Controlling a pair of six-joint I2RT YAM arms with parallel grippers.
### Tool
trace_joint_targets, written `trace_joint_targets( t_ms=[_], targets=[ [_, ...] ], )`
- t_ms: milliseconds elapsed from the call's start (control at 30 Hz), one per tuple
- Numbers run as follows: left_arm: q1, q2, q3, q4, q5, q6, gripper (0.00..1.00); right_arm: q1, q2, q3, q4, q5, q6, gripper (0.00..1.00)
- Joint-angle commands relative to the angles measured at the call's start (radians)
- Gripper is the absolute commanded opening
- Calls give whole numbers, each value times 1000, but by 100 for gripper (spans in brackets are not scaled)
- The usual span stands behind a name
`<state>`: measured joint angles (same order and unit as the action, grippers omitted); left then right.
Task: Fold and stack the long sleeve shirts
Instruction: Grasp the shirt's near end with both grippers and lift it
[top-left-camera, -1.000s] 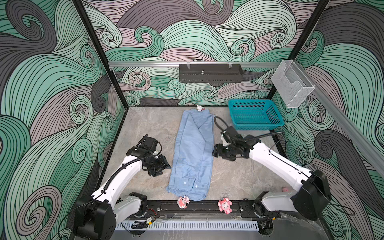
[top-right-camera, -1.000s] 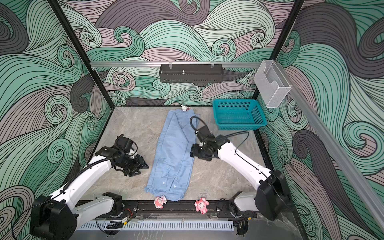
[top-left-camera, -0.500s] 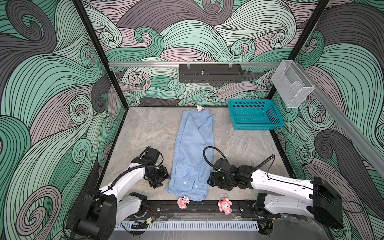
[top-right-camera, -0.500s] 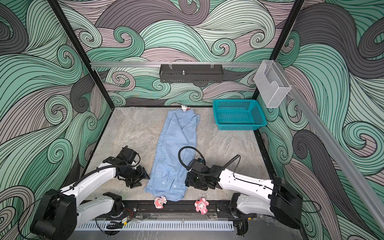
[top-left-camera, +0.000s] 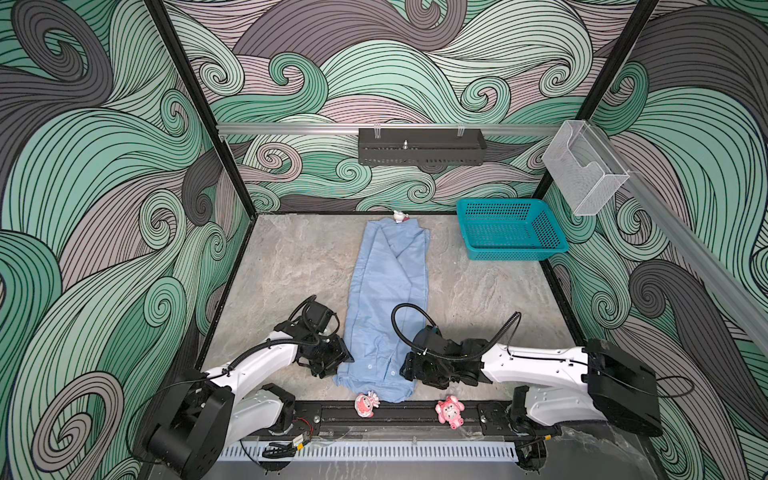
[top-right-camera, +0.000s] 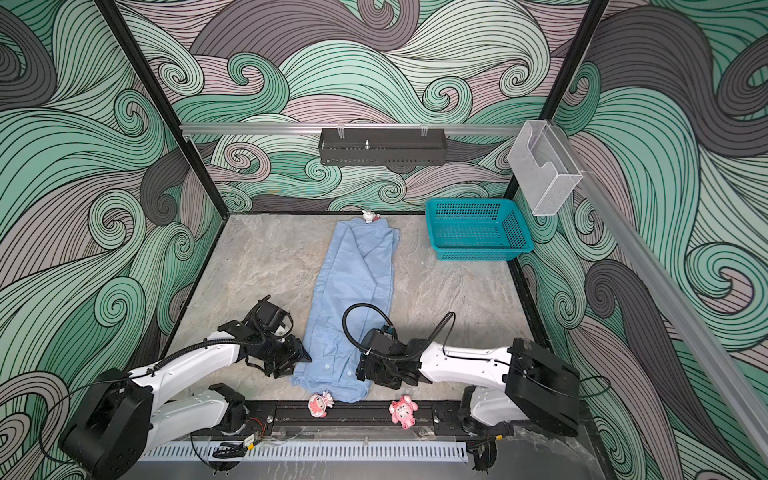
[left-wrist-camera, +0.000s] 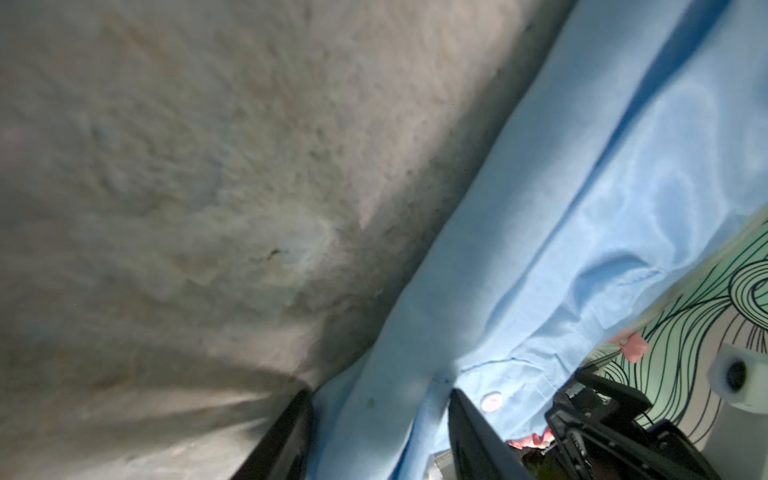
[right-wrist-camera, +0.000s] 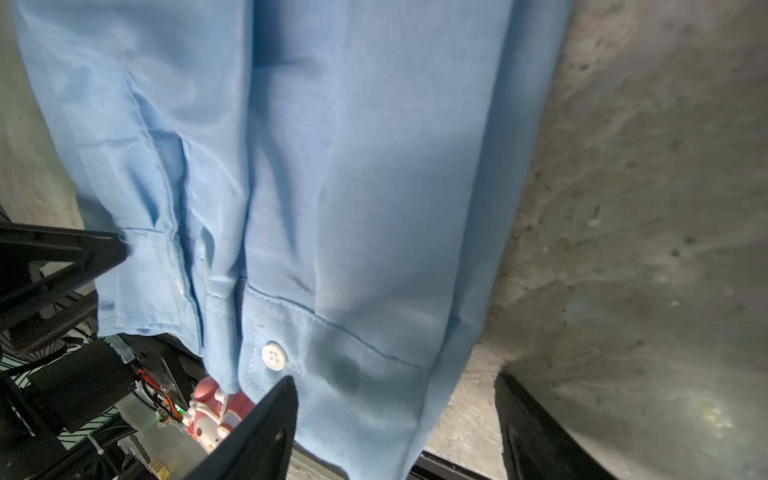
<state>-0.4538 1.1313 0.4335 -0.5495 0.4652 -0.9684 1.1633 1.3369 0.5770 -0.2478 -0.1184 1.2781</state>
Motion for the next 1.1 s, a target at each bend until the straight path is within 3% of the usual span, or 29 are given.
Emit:
trace_joint_targets(
  t_ms=[0,100,167,333,367,433,500,800,1067],
  targets=[
    [-18,18,-32,-9,-6,-27,55,30,33,-19,54,-11,51,76],
    [-39,8,-55,17,13,-47,49,50,62,-28,108,-19,69,73],
    [-50,-8,-69,36,30,-59,40,57,73,-30,139,-33,77,67],
    [-63,-104,-49,-13,61,-52,12,65,35,-21,148,-41,65,39],
    [-63,-132,-39,-36,66,-50,7,65,18,-15,140,-44,59,28],
    [-66,-185,-20,-73,78,-55,1,66,-20,-5,117,-48,56,15],
    [-70,-235,-7,-102,89,-69,0,65,-63,6,81,-50,53,8],
    [-75,-297,47,-57,128,-162,0,35,-224,12,14,-32,67,8],
    [-67,-192,192,32,94,-209,0,-143,-274,84,-175,-124,102,15]
  ],
)
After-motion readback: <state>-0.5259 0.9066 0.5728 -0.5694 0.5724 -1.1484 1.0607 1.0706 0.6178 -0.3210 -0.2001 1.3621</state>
